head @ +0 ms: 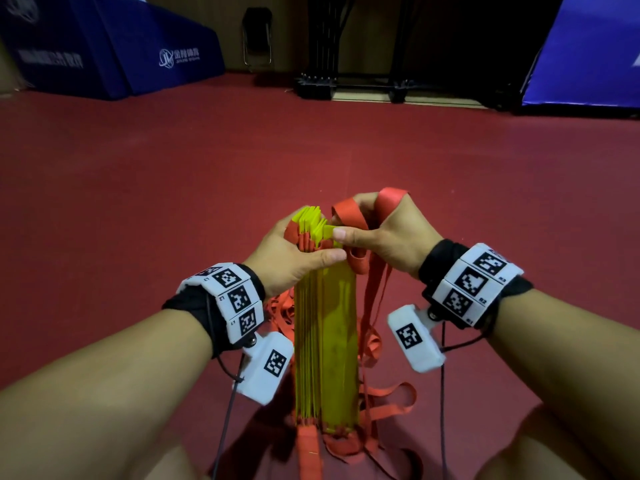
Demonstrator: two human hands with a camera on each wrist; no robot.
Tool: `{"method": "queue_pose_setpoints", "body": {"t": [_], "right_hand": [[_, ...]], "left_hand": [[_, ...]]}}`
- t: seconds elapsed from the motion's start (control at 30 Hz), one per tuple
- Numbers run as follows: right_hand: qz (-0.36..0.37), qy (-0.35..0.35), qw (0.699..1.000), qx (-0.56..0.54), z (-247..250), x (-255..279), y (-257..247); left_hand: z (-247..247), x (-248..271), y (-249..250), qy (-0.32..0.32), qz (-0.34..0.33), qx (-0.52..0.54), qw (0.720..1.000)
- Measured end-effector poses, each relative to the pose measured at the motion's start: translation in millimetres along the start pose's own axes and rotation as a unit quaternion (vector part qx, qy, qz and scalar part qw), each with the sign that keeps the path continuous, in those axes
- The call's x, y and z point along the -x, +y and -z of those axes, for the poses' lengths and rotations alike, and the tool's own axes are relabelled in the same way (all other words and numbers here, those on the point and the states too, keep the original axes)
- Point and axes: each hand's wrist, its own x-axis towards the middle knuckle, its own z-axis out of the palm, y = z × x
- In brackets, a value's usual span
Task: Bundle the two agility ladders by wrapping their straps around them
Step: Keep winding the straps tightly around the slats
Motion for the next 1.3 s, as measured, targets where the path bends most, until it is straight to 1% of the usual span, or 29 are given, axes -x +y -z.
{"method": "queue_pose_setpoints", "body": {"t": [0.07, 0.23, 0.37, 0.47, 0.53, 0.63, 0.7, 0.73, 0.8, 0.83, 0.87, 0.93, 1.03, 1.1, 1.17, 1.3], "right_hand": [[0.008, 0.008, 1.0, -0.013, 0, -1, 1], [-0.003, -0.012, 1.0, -0.026, 3, -1, 2], [-0.03, 0.004, 0.996, -0.084, 10, -3, 5], [-0.057, 0.012, 0.994, -0.093, 9, -4, 6], [-0.057, 0.018, 0.995, -0.074, 9, -6, 7], [-0.06, 0.016, 0.997, -0.034, 11, -9, 11], [-0.076, -0.01, 0.997, -0.022, 10, -8, 13], [-0.083, -0.033, 0.996, 0.001, 10, -7, 14], [-0.073, -0.074, 0.992, 0.077, 11, -7, 16], [-0.065, -0.079, 0.988, 0.111, 12, -6, 17], [-0.06, -0.075, 0.986, 0.133, 13, -7, 18], [-0.047, -0.061, 0.989, 0.126, 13, -7, 18], [-0.029, -0.042, 0.998, 0.048, 10, -4, 13], [-0.005, -0.029, 0.999, 0.014, 9, -3, 11], [0.015, -0.017, 1.0, 0.013, 9, -3, 9], [0.028, -0.011, 0.999, 0.045, 7, -4, 9]], "left_hand": [[0, 1, -1, 0.002, 0.001, -0.003, 1.0], [-1, -1, -4, 0.04, 0.0, -0.045, 0.998], [5, -4, -9, 0.094, 0.025, -0.047, 0.994], [5, -4, -7, 0.092, 0.013, -0.057, 0.994], [3, -4, -6, 0.094, 0.011, -0.062, 0.994], [3, -5, -8, 0.117, 0.02, -0.057, 0.991], [3, -6, -7, 0.127, 0.021, -0.065, 0.99], [3, -6, -7, 0.129, 0.021, -0.071, 0.989], [4, -6, -8, 0.134, 0.021, -0.077, 0.988], [3, -6, -8, 0.136, 0.017, -0.076, 0.988], [2, -6, -7, 0.135, 0.01, -0.074, 0.988], [-1, -6, -6, 0.128, -0.002, -0.072, 0.989], [-2, -6, -4, 0.11, -0.018, -0.069, 0.991], [-2, -6, -4, 0.093, -0.019, -0.05, 0.994], [-4, -5, -3, 0.067, -0.013, -0.032, 0.997], [-10, -3, -4, 0.032, -0.006, -0.008, 0.999]]}}
